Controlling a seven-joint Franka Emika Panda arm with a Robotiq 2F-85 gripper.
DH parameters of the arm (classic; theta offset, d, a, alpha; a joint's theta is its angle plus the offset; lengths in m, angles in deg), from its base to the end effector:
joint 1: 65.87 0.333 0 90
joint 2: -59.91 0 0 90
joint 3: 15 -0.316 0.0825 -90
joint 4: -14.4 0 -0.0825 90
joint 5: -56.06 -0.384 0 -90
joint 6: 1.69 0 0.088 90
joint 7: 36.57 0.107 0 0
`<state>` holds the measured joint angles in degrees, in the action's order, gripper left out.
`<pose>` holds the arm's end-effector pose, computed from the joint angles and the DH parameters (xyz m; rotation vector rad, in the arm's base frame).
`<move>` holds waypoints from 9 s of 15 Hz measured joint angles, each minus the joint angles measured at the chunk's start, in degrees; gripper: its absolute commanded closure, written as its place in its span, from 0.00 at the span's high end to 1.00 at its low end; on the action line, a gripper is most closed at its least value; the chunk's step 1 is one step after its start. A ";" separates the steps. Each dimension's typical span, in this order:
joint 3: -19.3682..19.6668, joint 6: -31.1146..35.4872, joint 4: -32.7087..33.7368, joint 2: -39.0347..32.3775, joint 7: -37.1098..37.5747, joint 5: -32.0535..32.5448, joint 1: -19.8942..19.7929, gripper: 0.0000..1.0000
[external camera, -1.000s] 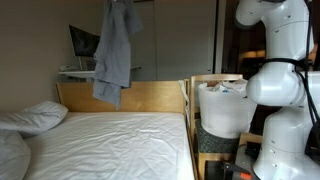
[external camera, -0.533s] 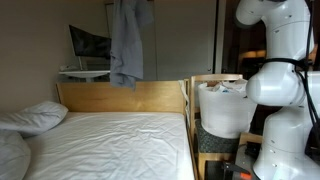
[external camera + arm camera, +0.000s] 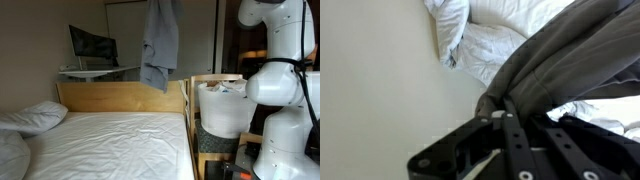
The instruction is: Put the clothes on the bed in the laundry hamper
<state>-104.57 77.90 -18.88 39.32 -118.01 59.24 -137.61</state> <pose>0.4208 -0.1194 0.9589 1.9535 1.9045 1.1949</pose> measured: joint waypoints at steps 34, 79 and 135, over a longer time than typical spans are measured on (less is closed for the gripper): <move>85.81 -0.94 12.94 5.30 -17.09 -23.79 11.14 0.04; 94.69 -19.62 12.02 -7.37 -39.26 -10.03 -1.60 0.04; 80.25 -33.53 12.76 0.07 -39.24 -39.22 0.84 1.00</move>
<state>-24.31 44.37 -6.12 39.39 -157.25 20.02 -136.77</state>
